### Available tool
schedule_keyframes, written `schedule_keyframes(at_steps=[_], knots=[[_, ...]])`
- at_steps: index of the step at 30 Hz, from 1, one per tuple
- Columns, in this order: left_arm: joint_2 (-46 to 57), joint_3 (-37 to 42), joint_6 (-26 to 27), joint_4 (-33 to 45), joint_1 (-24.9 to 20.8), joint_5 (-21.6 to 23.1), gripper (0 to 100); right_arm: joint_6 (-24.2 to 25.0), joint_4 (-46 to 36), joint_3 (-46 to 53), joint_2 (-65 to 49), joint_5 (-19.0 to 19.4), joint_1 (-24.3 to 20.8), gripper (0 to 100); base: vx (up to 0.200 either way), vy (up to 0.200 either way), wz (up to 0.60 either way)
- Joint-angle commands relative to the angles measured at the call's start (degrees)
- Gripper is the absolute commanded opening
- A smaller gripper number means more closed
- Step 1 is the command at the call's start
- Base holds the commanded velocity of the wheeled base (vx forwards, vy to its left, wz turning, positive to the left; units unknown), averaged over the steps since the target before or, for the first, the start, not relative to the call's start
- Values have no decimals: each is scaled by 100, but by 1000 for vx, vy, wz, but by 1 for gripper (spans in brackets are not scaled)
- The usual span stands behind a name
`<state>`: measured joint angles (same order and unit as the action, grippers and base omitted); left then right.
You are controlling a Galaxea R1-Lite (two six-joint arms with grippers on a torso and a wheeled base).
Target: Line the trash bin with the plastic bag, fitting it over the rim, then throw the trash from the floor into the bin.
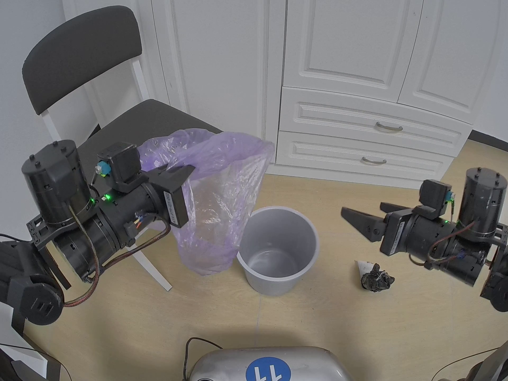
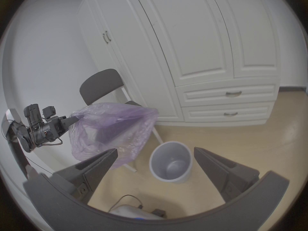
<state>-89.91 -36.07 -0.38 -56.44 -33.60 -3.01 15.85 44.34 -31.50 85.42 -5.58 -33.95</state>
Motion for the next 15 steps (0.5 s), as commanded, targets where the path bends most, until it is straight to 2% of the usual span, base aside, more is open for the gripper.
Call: schedule_keyframes(at_steps=[1,3,8,15], knots=[[149,-146,-147,-113,-50,2,0,208,101,-32,564,31,-314,100,0,0,0],[175,-278,-384,-280,-86,-50,0,384,101,-49,810,22,-463,100,0,0,0],[166,-462,-419,-420,-340,-420,0,595,110,-67,1214,13,-613,100,0,0,0],[175,-497,-419,-605,-543,-569,0,771,119,-163,1741,13,-683,100,0,0,0]])
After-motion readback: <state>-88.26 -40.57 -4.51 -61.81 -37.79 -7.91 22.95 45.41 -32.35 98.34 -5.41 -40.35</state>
